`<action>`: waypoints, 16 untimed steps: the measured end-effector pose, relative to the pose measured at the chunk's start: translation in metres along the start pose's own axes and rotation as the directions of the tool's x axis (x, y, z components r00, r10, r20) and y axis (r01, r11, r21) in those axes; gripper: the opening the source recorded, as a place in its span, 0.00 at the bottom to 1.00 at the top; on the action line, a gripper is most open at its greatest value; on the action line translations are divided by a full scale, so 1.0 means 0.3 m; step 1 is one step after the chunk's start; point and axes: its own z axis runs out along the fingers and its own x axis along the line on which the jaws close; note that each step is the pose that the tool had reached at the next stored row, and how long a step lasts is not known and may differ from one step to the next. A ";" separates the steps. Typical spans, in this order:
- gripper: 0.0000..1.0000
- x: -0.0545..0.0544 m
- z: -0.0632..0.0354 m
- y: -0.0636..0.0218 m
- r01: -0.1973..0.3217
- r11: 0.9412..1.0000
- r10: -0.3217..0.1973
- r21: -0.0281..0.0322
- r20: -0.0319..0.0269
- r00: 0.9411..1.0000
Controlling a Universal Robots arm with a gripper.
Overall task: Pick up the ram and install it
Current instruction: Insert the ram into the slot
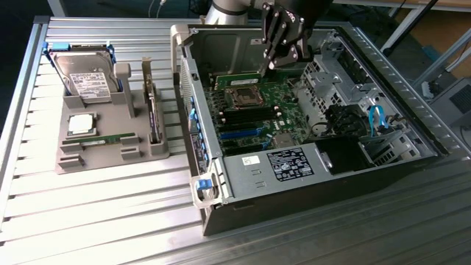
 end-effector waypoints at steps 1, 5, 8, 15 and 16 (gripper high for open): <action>0.12 0.000 0.000 -0.009 0.000 1.000 0.000 0.000 0.000 1.000; 0.12 0.002 -0.002 -0.053 0.000 1.000 0.000 0.000 0.000 1.000; 0.12 0.003 -0.004 -0.084 0.000 1.000 0.000 0.000 0.000 1.000; 0.12 0.004 -0.006 -0.137 0.000 1.000 0.000 0.000 0.000 1.000; 0.12 0.004 -0.006 -0.137 0.000 1.000 0.000 0.000 0.000 1.000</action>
